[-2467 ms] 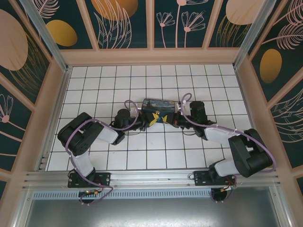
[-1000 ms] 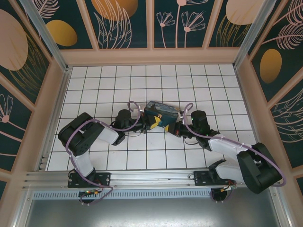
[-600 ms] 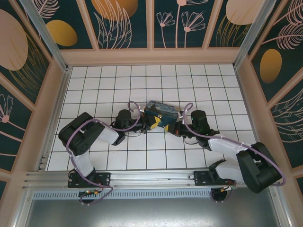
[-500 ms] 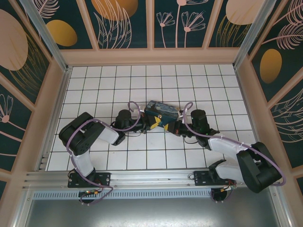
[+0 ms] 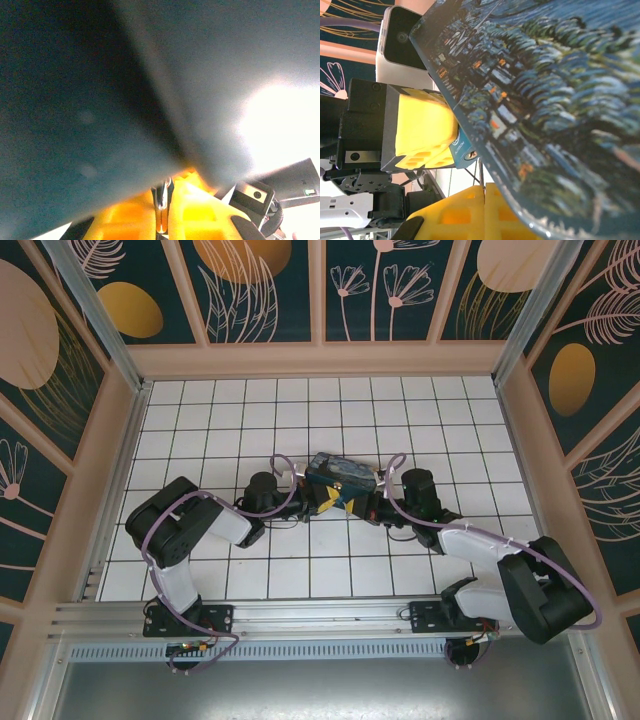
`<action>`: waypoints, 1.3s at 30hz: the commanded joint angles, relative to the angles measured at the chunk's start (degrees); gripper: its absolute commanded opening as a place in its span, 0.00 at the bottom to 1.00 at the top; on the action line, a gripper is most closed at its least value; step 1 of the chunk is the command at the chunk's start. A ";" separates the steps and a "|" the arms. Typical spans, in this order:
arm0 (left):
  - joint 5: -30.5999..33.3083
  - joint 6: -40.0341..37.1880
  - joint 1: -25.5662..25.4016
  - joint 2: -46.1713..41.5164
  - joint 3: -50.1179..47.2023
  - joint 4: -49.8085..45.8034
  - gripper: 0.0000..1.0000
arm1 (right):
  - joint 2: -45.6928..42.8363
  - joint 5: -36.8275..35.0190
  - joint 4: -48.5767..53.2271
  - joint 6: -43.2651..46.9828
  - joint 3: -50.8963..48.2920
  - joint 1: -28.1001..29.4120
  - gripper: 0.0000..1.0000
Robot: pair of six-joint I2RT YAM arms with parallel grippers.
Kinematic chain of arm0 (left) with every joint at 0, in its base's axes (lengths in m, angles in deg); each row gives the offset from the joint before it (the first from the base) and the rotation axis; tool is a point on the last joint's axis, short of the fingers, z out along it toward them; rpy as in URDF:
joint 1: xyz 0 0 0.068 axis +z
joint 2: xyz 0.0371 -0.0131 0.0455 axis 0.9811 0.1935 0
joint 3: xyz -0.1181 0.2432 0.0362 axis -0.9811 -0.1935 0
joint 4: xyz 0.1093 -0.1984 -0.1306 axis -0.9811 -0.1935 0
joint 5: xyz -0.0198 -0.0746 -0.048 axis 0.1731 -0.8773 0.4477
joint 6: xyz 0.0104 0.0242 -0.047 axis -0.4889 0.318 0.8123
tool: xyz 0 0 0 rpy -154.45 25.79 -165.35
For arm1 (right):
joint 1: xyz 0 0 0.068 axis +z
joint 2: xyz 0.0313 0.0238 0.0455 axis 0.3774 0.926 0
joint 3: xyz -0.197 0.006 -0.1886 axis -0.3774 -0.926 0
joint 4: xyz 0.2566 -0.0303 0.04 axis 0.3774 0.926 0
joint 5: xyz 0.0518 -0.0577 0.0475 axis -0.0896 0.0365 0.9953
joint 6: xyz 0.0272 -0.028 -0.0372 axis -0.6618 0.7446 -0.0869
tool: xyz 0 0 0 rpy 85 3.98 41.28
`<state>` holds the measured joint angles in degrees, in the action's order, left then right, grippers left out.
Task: Unlock the padlock with the key
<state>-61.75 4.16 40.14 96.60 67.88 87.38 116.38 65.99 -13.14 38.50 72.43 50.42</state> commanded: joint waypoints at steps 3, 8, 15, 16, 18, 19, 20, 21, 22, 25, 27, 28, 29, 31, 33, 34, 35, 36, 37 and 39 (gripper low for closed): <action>-1.04 -0.02 0.09 0.58 -0.24 4.75 0.00 | 0.58 -0.52 -0.75 0.94 2.32 0.49 0.00; -1.13 -0.02 0.07 0.72 -0.31 4.92 0.00 | 1.01 -0.70 -0.73 1.02 2.79 0.46 0.00; -1.21 -0.08 0.07 0.56 -0.35 5.01 0.00 | 1.68 -0.88 -0.75 0.94 3.53 0.41 0.00; -1.20 -0.06 0.11 0.57 -0.33 5.01 0.00 | 1.81 -0.96 -0.88 0.80 3.64 0.47 0.00; -1.34 -0.08 0.06 0.71 -0.34 5.02 0.00 | 2.25 -1.09 -1.14 0.52 3.95 0.40 0.00; -1.42 -0.08 0.09 0.71 -0.20 5.01 0.00 | 2.37 -1.29 -1.19 0.29 4.08 0.49 0.00; -1.44 -0.08 0.11 0.68 -0.22 5.01 0.00 | 2.43 -1.74 -1.27 0.03 4.25 0.66 0.00; -1.54 -0.08 0.10 0.58 -0.16 5.02 0.00 | 2.51 -2.15 -1.24 -0.08 4.47 0.81 0.00; -1.62 -0.08 0.13 0.61 -0.07 5.01 0.00 | 2.65 -2.68 -0.83 -0.10 4.85 1.12 0.00; -1.77 -0.01 0.05 0.51 0.16 5.01 0.00 | 3.16 -4.56 0.37 0.13 5.94 2.09 0.00; -1.90 0.00 0.11 0.59 0.20 5.01 0.00 | 3.80 -6.37 2.83 1.37 7.38 2.77 0.00; -1.98 0.09 0.06 0.50 0.29 5.10 0.00 | 4.13 -8.30 5.23 2.51 8.56 4.16 0.00; -2.07 0.09 0.08 0.45 0.28 5.10 0.00 | 4.48 -10.72 8.05 3.97 9.78 5.21 0.00; -2.16 0.05 0.10 0.26 0.28 4.93 0.00 | 5.10 -14.79 13.22 6.76 12.25 6.49 0.00; -2.16 -0.07 0.03 0.14 0.40 4.68 0.00 | 5.26 -16.93 14.93 7.76 13.00 6.72 0.00; -2.18 -0.08 0.07 0.10 0.44 4.58 0.00 | 5.16 -17.31 14.94 7.75 12.90 6.43 0.00; -2.16 -0.17 0.05 0.10 0.32 4.57 0.00 | 4.92 -16.87 14.01 7.45 12.50 5.99 0.00; -2.16 -0.17 0.09 0.04 0.29 4.57 0.00 | 4.66 -16.23 12.73 6.92 12.12 5.53 0.00; -2.16 -0.17 0.05 0.02 0.28 4.50 0.00 | 4.39 -15.05 10.94 6.16 11.40 4.76 0.00; -2.25 -0.26 0.11 -0.01 0.15 4.57 0.00 | 3.80 -11.37 5.83 3.79 9.53 3.44 0.00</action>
<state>-58.69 4.16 41.72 97.08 67.68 87.64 120.75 54.38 -1.08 43.18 82.90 55.54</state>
